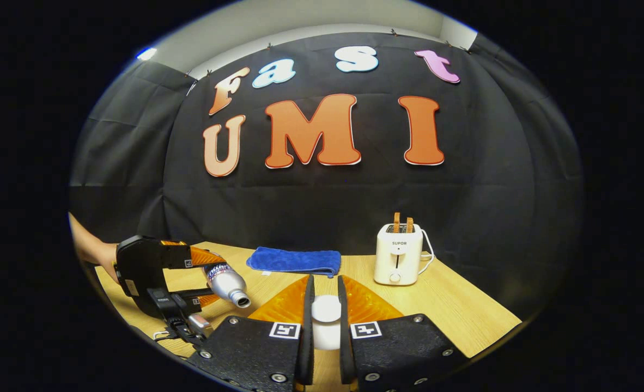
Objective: Open the teacup lid with one hand, grasp the water bottle and pour water into the teacup with the other hand; after pouring, place the water bottle on the coaster and then close the teacup lid.
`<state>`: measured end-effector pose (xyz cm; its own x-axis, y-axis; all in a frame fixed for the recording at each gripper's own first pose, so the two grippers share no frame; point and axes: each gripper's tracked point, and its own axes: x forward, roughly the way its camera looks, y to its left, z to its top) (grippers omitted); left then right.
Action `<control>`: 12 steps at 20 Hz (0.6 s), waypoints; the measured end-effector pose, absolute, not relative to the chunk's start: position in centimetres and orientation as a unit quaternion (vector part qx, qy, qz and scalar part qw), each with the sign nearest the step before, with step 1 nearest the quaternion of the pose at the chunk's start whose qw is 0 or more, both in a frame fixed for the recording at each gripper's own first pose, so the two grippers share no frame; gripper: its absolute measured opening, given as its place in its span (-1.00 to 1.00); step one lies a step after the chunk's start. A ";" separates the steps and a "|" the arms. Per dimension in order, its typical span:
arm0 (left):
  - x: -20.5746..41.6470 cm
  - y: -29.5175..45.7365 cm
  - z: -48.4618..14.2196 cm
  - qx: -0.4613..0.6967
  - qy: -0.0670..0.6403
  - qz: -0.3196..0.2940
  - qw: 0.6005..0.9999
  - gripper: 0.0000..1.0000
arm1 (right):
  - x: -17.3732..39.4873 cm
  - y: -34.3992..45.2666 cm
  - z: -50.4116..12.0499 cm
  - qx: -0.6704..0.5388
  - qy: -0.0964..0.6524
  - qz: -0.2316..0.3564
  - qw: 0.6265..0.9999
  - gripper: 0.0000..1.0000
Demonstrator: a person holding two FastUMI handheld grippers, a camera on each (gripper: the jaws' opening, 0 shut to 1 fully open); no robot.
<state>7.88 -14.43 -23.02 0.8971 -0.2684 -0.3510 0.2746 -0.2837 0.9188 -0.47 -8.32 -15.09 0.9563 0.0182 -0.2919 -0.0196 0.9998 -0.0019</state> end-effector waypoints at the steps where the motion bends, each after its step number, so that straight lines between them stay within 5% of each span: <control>1: 8.0 -14.6 -22.9 0.774 -0.004 -0.227 0.591 0.66 | -0.5 -8.2 -15.1 -0.003 0.147 0.012 0.989 -0.61; 12: 8.8 -15.8 -19.7 0.820 -0.056 -0.220 0.525 0.66 | -1.0 -7.9 -15.0 -0.006 0.145 0.021 0.989 -0.61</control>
<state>8.77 -15.76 -19.75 0.8968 -0.3231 -0.3023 0.1397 -0.4415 0.8863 -1.01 -7.85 -14.98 0.9573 0.0394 -0.2865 -0.0430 0.9991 -0.0061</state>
